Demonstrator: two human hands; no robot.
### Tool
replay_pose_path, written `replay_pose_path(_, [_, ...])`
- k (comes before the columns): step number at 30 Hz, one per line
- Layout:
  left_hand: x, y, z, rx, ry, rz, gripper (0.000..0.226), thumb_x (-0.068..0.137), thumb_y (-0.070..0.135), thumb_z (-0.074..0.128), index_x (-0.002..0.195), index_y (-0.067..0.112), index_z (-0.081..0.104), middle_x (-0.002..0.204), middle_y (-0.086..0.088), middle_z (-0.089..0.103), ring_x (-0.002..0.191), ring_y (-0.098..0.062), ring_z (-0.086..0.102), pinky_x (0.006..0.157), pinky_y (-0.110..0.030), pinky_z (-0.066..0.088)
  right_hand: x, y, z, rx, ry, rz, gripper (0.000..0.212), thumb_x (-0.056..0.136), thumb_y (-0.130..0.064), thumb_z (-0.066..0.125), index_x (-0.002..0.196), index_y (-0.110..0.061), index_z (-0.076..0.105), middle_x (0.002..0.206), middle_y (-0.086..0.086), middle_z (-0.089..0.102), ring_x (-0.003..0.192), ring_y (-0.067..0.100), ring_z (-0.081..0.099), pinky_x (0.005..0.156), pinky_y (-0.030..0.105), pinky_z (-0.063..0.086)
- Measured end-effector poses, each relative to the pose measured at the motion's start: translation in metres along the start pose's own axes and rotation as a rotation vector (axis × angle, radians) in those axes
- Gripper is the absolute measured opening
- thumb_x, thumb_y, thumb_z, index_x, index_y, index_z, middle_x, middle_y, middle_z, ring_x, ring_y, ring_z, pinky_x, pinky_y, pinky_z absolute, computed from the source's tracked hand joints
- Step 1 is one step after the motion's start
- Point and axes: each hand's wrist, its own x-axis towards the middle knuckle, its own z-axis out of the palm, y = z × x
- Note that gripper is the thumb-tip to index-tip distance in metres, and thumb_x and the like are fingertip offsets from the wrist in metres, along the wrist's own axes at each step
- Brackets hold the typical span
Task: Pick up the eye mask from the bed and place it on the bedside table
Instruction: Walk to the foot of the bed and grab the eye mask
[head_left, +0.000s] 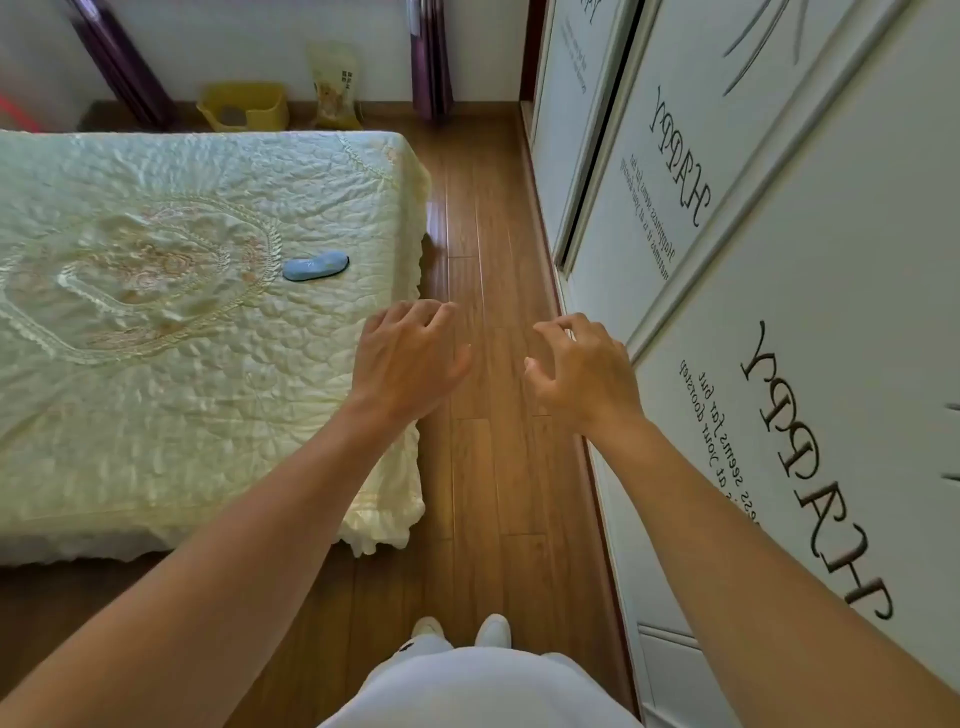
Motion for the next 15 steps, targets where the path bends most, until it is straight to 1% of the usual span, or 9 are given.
replay_pose_path(4, [0.012,0.011,0.002,0.015,0.003,0.017,0.051,0.089,0.048,0.05,0.132,0.021,0.054,0.13,-0.002,0.064,0.119,-0.028,0.058,0.1,-0.045,0.042,0.007,0.013,-0.006,0.012,0.019,0.009,0.042,0.093,-0.033,0.063,0.13,-0.013,0.063,0.128,0.012,0.066,0.117,0.032,0.062,0.097,0.049,0.049])
replay_pose_path(7, [0.025,0.017,0.005,0.012,-0.003,0.017,0.053,0.089,0.049,0.048,0.133,0.02,0.053,0.131,-0.002,0.064,0.12,-0.027,0.057,0.101,-0.045,0.042,0.017,0.02,-0.006,0.01,-0.006,0.012,0.043,0.093,-0.033,0.063,0.131,-0.013,0.063,0.129,0.013,0.066,0.117,0.033,0.062,0.097,0.049,0.049])
replay_pose_path(15, [0.062,0.007,0.014,0.019,-0.003,0.007,0.05,0.09,0.048,0.05,0.132,0.022,0.053,0.132,-0.002,0.063,0.12,-0.027,0.058,0.101,-0.045,0.044,0.06,0.029,0.001,0.011,-0.033,0.007,0.043,0.094,-0.035,0.062,0.132,-0.014,0.062,0.129,0.012,0.065,0.118,0.032,0.061,0.097,0.047,0.049])
